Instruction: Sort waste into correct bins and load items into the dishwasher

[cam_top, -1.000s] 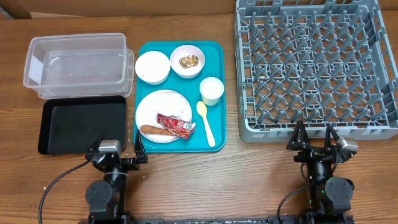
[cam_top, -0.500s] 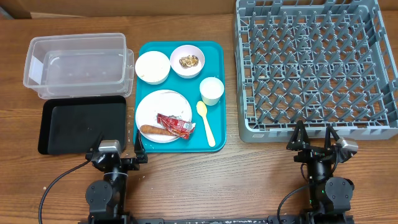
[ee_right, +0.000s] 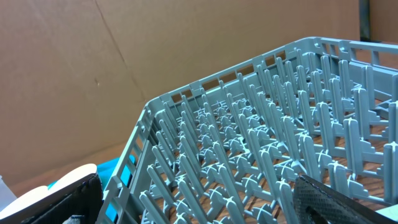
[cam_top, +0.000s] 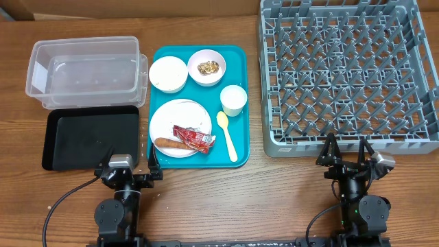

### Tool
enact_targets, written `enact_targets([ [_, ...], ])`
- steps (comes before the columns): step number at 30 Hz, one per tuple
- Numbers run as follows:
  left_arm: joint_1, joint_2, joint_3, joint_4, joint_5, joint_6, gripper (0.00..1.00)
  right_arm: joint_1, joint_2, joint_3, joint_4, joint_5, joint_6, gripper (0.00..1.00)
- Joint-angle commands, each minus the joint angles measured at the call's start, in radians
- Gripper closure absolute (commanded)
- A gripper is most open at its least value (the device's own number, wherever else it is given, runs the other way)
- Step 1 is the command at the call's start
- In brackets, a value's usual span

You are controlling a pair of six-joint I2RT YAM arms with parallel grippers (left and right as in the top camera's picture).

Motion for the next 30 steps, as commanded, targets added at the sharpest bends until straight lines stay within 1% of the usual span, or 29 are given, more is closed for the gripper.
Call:
enact_targets([
  [1,0.012,-0.012,-0.007,0.003,0.008,0.008,0.0,-0.002,-0.011,-0.01,0.003,-0.005,0.0,0.0],
  [14,0.012,-0.012,-0.007,0.01,-0.006,0.008,0.0,-0.002,-0.011,-0.01,0.026,0.02,0.0,0.0],
  [16,0.011,-0.012,-0.007,0.003,-0.008,0.008,0.0,-0.002,-0.011,-0.01,0.043,-0.015,0.0,0.0],
  [19,0.011,-0.012,-0.007,0.061,-0.02,0.011,0.0,-0.002,-0.011,-0.01,0.09,-0.071,0.0,0.0],
  [24,0.011,-0.012,-0.004,0.273,0.102,0.013,0.0,-0.002,-0.011,-0.007,0.274,-0.161,0.0,0.0],
  [25,0.011,-0.012,0.005,0.293,0.119,0.013,0.0,-0.002,-0.011,0.001,0.301,-0.172,0.0,0.0],
  [28,0.011,-0.005,0.072,0.268,0.155,0.013,0.0,-0.002,-0.011,0.053,0.317,-0.186,0.0,0.0],
  [30,0.011,0.025,0.155,0.216,0.19,0.051,0.0,-0.002,-0.011,0.095,0.311,-0.186,0.0,0.0],
])
